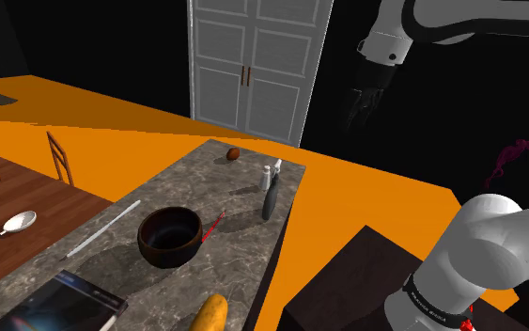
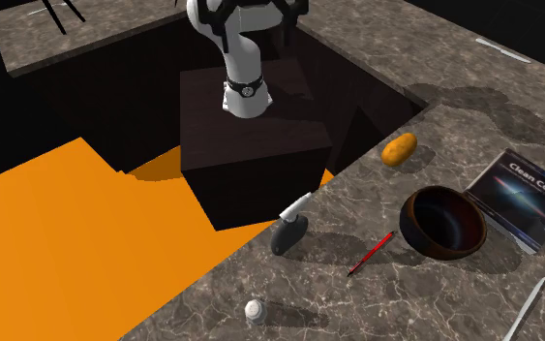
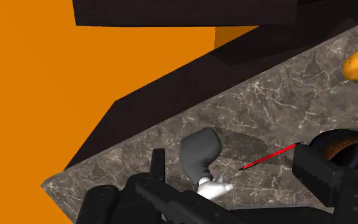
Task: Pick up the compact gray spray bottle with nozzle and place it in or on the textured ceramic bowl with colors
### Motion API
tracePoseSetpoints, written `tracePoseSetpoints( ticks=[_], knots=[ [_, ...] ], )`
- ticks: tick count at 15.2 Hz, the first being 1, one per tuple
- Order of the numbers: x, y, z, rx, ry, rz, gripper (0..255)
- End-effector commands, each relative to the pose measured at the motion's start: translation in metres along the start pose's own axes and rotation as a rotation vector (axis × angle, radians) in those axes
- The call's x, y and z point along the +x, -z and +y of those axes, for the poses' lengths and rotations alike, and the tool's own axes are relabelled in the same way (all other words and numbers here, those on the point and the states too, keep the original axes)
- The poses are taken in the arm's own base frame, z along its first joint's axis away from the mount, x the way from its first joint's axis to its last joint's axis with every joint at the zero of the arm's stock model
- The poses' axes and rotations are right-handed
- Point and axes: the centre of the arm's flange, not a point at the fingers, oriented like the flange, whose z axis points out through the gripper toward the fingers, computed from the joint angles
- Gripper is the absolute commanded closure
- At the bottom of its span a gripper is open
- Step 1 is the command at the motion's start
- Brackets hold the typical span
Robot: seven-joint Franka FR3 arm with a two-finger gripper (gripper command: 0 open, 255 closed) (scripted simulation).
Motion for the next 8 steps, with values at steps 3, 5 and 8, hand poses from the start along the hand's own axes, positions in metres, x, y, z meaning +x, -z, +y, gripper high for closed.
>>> tracePoseSetpoints(
  ticks=[3,5,8],
  knots=[
    [-0.001,-0.023,-0.017,-0.024,-0.077,0.030,0],
    [0.000,-0.046,-0.033,-0.048,-0.154,0.060,0],
    [0.005,-0.082,-0.055,-0.085,-0.270,0.105,0]
  ],
)
